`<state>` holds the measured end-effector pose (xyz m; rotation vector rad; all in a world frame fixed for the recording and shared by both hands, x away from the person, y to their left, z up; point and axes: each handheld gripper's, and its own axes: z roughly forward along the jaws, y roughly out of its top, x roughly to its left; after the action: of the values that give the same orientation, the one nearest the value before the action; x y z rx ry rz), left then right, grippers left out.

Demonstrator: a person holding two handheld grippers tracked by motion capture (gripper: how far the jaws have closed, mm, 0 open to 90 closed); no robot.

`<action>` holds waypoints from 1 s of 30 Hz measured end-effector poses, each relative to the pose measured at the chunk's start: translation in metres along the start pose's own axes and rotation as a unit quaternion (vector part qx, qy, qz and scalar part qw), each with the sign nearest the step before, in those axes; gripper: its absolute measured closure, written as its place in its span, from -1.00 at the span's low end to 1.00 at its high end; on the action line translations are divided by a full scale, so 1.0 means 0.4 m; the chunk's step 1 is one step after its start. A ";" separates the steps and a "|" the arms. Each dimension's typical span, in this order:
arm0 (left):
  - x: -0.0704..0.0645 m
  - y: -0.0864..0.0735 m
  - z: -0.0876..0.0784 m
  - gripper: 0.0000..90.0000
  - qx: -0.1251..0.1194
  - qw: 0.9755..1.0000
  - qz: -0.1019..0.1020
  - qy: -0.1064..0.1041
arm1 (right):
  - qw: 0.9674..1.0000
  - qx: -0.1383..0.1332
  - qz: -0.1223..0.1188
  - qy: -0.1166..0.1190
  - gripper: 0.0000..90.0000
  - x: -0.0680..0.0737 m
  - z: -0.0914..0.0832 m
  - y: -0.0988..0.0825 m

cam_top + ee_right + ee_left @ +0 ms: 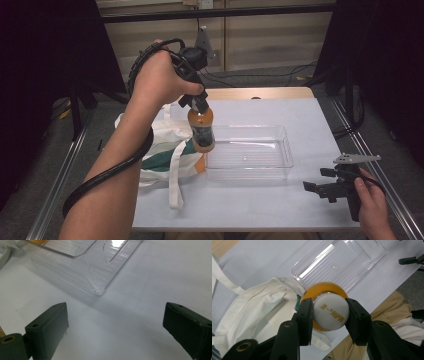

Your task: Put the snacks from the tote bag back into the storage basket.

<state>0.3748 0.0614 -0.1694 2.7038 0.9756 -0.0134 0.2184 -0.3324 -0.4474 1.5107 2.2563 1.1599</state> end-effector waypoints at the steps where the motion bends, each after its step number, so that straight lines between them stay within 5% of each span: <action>1: -0.002 0.000 0.005 0.32 -0.004 1.000 -0.004 0.001 | 1.000 0.000 0.001 0.000 -0.86 0.000 0.000 0.000; 30: -0.022 0.017 0.084 0.32 0.017 1.000 0.021 -0.016 | 1.000 -0.003 0.000 0.000 -0.86 -0.003 -0.002 0.000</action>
<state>0.3752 0.0425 -0.1991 2.7453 0.9172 -0.0646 0.2185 -0.3337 -0.4471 1.5085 2.2511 1.1667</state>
